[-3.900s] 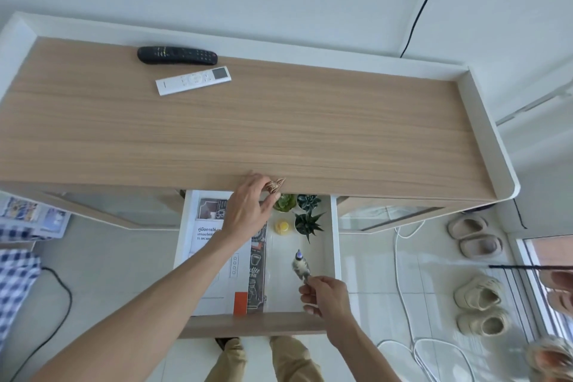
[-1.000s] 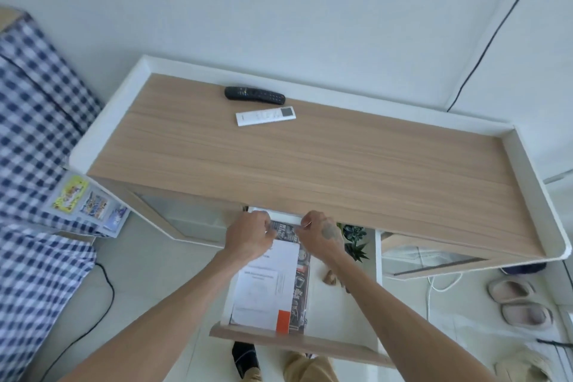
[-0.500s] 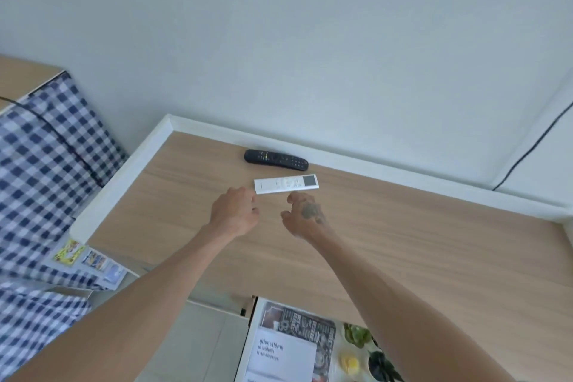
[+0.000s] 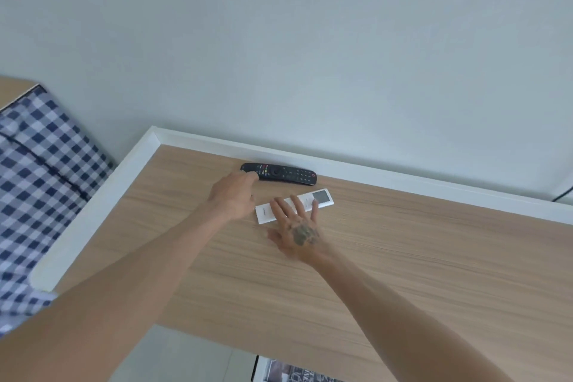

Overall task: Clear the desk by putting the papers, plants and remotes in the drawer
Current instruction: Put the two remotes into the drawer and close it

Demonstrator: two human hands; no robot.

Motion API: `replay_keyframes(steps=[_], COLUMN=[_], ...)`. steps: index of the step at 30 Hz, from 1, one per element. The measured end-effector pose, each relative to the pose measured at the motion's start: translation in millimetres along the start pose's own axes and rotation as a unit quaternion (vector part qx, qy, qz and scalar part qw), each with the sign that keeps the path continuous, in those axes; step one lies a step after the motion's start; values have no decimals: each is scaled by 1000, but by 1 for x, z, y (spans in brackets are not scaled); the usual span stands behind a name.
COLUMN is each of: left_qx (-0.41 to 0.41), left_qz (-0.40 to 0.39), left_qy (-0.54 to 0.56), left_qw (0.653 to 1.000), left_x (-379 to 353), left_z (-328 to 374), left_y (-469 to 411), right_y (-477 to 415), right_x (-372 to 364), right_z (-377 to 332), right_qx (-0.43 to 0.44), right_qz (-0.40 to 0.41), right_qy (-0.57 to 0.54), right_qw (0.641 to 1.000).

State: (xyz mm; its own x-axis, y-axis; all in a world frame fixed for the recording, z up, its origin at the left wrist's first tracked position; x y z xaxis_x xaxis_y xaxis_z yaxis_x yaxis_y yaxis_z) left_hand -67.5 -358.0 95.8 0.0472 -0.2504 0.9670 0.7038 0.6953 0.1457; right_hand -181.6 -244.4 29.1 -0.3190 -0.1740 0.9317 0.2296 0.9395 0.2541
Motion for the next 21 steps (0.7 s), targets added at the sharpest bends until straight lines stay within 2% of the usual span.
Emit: replay_keyframes(steps=[8, 13, 17, 21], left_qx=[-64, -66, -62, -63], left_qz=[-50, -26, -46, -44], left_qy=[-61, -95, -111, -63], left_qw=[995, 993, 991, 995], left_x=[-27, -31, -36, -38], left_z=[-3, 4, 11, 16], left_y=[-46, -61, -64, -57], right_y=[72, 111, 128, 125], right_x=[-5, -8, -7, -4], right_z=[69, 101, 107, 114], right_qx=[52, 30, -39, -147], right_qz=[189, 212, 198, 149], right_qy=[-90, -123, -169, -174], right_qw=[976, 969, 965, 962])
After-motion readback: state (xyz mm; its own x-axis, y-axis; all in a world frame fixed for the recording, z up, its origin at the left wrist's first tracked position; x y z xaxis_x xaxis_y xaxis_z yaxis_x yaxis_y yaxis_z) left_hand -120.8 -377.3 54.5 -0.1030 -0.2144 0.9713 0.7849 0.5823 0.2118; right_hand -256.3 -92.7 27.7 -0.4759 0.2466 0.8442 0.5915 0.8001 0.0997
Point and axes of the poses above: each hand's wrist, its own y-axis away from the middle knuckle, its own x-axis out of the back of the hand, z = x × y, the point moved 2 cm from there along -y, towards the middle knuckle, and after that the axes turned 11 degrees about -x, right-handed, at the moved point
